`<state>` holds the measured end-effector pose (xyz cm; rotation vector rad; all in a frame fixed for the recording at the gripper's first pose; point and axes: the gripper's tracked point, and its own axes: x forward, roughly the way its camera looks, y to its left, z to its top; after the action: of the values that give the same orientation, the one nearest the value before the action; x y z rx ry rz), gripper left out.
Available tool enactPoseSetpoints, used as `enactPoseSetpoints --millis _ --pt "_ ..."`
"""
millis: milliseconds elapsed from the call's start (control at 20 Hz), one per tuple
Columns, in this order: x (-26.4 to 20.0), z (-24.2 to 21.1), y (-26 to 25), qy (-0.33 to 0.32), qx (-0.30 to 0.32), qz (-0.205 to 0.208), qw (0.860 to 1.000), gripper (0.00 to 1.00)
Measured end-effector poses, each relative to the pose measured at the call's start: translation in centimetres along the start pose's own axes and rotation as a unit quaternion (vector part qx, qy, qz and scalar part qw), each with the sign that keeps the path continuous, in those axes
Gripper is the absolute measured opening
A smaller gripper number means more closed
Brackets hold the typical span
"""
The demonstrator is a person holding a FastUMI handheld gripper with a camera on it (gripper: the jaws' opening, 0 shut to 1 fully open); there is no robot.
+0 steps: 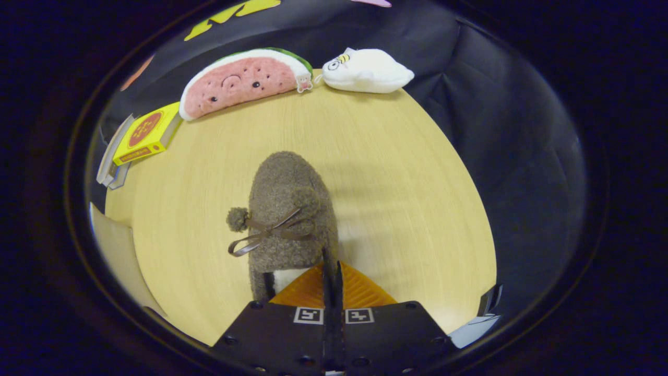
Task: Open the storage box then place both shoes into the box .Put the left shoe in first, then the right shoe, with the right side of both shoes facing outward in a uniform manner.
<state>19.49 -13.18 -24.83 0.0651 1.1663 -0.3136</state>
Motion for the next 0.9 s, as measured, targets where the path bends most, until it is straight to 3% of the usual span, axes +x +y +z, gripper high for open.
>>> enactPoseSetpoints --millis 200,450,900 --pt "-1.0 0.0 0.9 0.007 0.077 0.059 0.995 0.00" --pt "-4.2 -0.1 2.4 0.005 0.106 0.098 0.990 0.01" --pt "-17.6 -0.3 11.6 -0.052 0.060 0.167 0.983 0.00"
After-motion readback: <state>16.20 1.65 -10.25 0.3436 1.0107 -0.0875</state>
